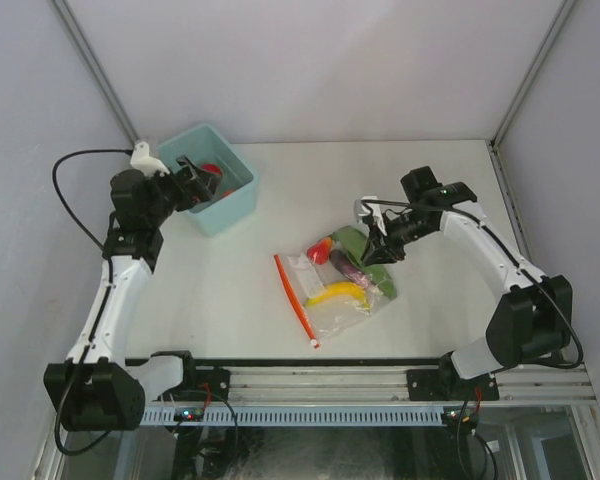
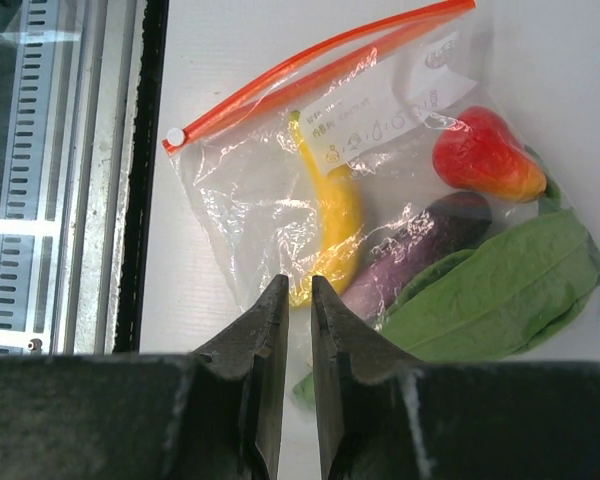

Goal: Open the zip-top bag and remove the fake food
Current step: Pick up the fake fruit from the zipper food storage bag.

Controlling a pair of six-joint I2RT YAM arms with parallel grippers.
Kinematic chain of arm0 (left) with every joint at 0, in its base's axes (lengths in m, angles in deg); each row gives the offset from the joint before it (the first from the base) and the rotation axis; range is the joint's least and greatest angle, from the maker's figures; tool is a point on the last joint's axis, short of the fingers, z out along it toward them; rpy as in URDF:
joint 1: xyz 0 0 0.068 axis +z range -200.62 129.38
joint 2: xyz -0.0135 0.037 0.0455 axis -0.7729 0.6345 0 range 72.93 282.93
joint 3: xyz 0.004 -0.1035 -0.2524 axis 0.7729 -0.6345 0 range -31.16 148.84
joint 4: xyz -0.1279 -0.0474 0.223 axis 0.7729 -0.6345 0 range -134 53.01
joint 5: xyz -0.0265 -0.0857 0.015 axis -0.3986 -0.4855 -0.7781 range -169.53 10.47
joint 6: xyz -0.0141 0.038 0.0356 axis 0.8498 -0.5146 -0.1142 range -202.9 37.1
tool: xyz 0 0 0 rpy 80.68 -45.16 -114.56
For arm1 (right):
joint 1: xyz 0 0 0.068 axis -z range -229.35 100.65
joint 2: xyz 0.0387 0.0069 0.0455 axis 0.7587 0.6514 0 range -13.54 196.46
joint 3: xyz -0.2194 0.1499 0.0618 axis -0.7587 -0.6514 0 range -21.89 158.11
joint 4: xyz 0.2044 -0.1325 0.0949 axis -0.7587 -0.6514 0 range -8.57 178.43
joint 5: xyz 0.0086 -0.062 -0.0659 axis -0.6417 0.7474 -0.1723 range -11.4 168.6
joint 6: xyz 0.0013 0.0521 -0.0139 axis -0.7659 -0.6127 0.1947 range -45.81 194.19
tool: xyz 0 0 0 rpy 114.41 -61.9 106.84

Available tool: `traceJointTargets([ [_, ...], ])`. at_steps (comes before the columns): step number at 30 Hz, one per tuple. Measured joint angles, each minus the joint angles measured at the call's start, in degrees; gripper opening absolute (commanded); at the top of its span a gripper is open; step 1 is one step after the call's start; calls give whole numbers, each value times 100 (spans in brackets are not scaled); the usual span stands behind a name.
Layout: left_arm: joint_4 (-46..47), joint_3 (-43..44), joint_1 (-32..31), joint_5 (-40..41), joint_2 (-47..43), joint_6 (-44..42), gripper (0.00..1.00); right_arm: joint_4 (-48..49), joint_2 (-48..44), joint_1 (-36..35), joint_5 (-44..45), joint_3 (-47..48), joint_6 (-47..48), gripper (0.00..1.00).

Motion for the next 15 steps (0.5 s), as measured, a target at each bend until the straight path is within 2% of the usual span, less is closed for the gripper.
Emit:
traceJointTargets([
  [3, 343, -446, -247, -487, -435, -15, 100, 28, -94, 39, -142, -48, 4, 15],
  [6, 538, -811, -802, -748, -914, -76, 100, 50, -181, 76, -289, -72, 7, 15],
  [10, 704, -1169, -1478, -776, -1506, -225, 100, 118, -306, 129, -479, -142, 9, 15],
  [15, 837, -1537, -1956, -658, -2138, -330, 100, 234, -455, 184, -708, -284, 31, 16],
])
